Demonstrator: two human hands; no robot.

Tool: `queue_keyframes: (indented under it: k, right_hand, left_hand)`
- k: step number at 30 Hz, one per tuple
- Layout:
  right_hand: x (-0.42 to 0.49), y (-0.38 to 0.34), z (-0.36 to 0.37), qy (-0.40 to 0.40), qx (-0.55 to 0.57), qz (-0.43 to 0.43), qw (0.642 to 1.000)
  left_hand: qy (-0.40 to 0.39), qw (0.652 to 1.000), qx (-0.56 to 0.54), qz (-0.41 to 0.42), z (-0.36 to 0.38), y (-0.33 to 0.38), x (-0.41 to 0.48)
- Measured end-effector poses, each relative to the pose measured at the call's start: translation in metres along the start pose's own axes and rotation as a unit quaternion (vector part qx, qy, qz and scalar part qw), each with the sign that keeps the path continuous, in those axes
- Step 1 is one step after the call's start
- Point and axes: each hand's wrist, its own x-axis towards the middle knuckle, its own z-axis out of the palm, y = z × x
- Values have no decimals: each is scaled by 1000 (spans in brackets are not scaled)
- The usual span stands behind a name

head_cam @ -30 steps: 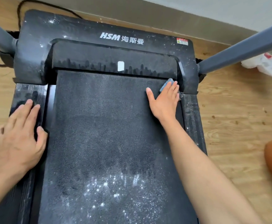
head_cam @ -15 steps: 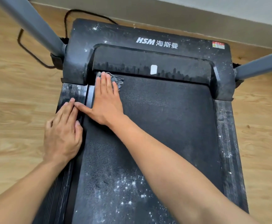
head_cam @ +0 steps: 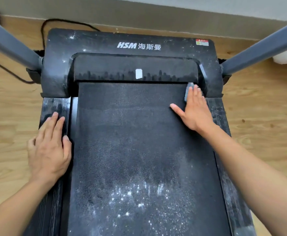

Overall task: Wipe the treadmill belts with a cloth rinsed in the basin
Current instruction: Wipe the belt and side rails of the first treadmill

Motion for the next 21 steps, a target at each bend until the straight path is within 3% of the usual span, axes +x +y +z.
queue_keyframes:
  k: [9, 15, 21]
  right_hand:
    - [6, -71, 10, 35, 124, 87, 988]
    - [-6, -213, 20, 9, 130, -50, 990]
    - [-20, -300, 28, -5, 80, -205, 976]
  left_hand:
    - [-20, 999, 41, 16, 0, -5, -1]
    - [-18, 999, 39, 22, 1, -9, 0]
    - [18, 1000, -20, 0, 4, -12, -3]
